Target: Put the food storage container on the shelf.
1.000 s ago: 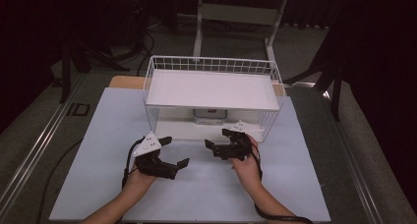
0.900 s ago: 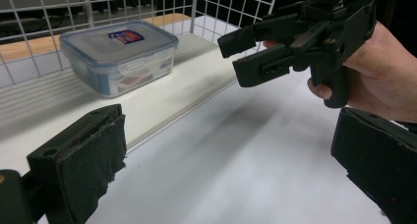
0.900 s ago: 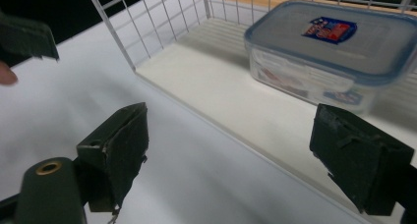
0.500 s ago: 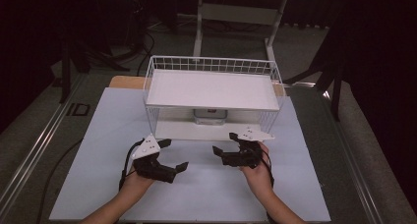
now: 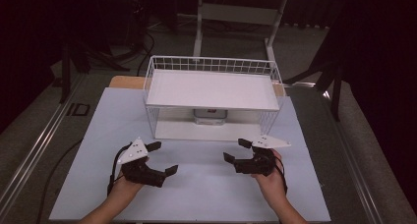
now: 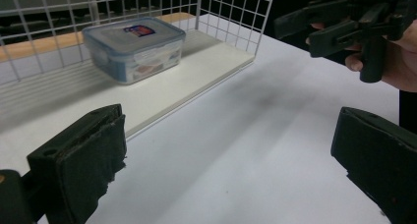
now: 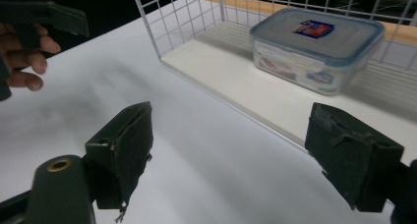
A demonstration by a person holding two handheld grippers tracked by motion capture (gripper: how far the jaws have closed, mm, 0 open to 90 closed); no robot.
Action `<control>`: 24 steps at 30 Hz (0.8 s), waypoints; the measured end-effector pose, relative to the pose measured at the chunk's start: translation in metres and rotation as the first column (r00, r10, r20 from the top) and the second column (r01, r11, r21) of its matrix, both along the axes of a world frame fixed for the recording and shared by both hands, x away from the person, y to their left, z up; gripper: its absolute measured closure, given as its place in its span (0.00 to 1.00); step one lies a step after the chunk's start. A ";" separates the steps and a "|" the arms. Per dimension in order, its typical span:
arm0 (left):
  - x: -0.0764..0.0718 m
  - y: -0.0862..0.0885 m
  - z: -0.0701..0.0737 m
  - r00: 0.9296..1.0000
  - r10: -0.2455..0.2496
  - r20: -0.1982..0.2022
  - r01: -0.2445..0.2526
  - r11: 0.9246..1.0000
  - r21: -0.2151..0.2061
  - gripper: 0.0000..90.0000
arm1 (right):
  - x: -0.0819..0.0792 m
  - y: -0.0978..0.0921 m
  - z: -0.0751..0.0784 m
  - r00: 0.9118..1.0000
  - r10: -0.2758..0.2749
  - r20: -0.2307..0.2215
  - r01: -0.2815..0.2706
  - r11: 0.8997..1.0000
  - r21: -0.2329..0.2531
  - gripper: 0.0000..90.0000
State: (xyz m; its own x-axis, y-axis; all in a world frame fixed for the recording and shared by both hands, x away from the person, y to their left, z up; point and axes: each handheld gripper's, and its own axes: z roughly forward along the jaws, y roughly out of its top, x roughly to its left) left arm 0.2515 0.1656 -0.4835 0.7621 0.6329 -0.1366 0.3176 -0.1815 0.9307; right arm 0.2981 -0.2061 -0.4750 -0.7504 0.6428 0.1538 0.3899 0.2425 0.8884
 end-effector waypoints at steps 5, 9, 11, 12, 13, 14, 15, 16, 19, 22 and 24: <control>-0.005 0.012 -0.002 1.000 0.022 -0.007 -0.022 1.000 -0.005 0.01 | -0.007 -0.010 0.002 1.000 0.003 0.002 -0.003 1.000 0.013 0.20; -0.007 0.022 -0.004 0.999 0.041 -0.018 -0.041 0.999 -0.008 0.01 | -0.015 -0.024 0.003 1.000 -0.015 0.008 0.015 1.000 0.010 0.20; -0.008 0.026 -0.005 0.999 0.048 -0.022 -0.049 0.999 -0.017 0.01 | -0.017 -0.030 0.003 1.000 -0.022 0.005 0.022 1.000 0.021 0.20; -0.009 0.029 -0.005 0.998 0.057 -0.023 -0.058 0.998 -0.015 0.01 | -0.018 -0.034 0.003 0.999 -0.034 0.003 0.034 0.999 0.020 0.20; -0.011 0.032 -0.006 0.997 0.071 -0.023 -0.071 0.997 -0.019 0.01 | -0.019 -0.037 0.003 0.999 -0.036 0.004 0.036 0.999 0.025 0.20; -0.011 0.032 -0.006 0.997 0.071 -0.023 -0.071 0.997 -0.019 0.01 | -0.019 -0.037 0.003 0.999 -0.036 0.004 0.036 0.999 0.025 0.20; -0.011 0.033 -0.007 0.997 0.073 -0.021 -0.073 0.997 -0.021 0.01 | -0.022 -0.043 0.002 0.999 -0.041 0.007 0.041 0.999 0.017 0.20; -0.012 0.036 -0.008 0.996 0.083 -0.016 -0.083 0.996 -0.021 0.01 | -0.022 -0.045 0.001 0.999 -0.041 0.010 0.041 0.999 0.008 0.20; -0.013 0.038 -0.009 0.995 0.098 -0.007 -0.098 0.995 -0.020 0.01 | -0.025 -0.054 0.000 0.999 -0.039 0.017 0.039 0.999 0.008 0.20; -0.013 0.038 -0.010 0.995 0.100 -0.008 -0.100 0.995 -0.017 0.01 | -0.028 -0.060 -0.001 0.999 -0.029 0.024 0.029 1.000 0.008 0.20; -0.013 0.038 -0.014 0.995 0.098 -0.016 -0.098 0.995 -0.010 0.01 | -0.030 -0.067 -0.003 0.999 -0.022 0.026 0.022 1.000 0.005 0.20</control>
State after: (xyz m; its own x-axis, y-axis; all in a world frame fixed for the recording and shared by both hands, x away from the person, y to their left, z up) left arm 0.2385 0.2038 -0.4974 0.6941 0.7029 -0.1551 0.3477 -0.1388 0.9273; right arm 0.2686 -0.2732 -0.4784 -0.7400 0.6584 0.1375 0.3720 0.2302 0.8992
